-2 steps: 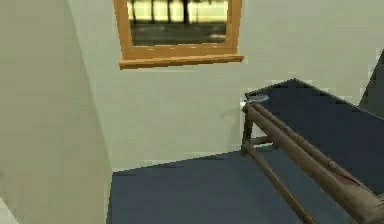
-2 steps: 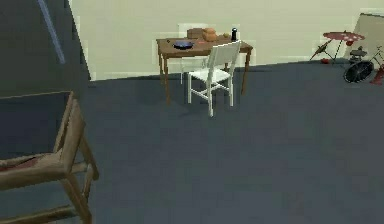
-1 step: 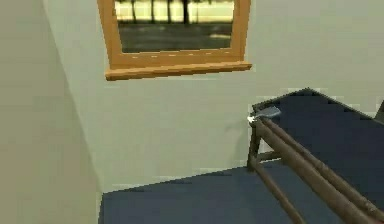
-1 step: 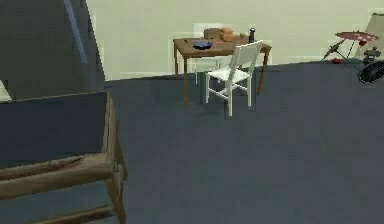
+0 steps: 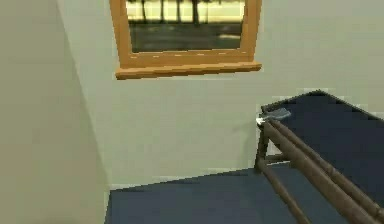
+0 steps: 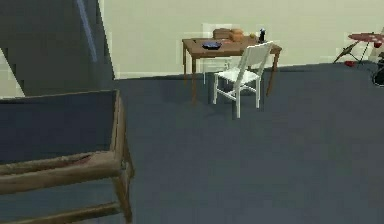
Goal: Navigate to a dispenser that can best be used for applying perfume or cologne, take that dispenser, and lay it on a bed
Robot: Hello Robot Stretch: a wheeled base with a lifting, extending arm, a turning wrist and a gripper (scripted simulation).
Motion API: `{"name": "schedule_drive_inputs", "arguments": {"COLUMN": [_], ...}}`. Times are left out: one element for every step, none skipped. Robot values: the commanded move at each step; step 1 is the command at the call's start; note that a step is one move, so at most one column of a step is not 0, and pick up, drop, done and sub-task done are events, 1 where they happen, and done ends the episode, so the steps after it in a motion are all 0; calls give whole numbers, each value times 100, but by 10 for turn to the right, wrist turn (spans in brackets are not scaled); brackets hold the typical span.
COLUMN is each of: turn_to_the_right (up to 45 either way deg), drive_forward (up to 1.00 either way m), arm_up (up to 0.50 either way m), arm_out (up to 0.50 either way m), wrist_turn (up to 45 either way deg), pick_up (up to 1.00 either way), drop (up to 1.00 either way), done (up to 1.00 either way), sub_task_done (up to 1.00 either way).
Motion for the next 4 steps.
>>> {"name": "schedule_drive_inputs", "arguments": {"turn_to_the_right": [450, 450, 210, 0], "drive_forward": [0, 0, 0, 10], "arm_up": [0, 0, 0, 0], "arm_out": [0, 0, 0, 0], "wrist_turn": [0, 0, 0, 0], "pick_up": [0, 0, 0, 0], "drop": [0, 0, 0, 0], "done": [0, 0, 0, 0], "sub_task_done": [0, 0, 0, 0]}}
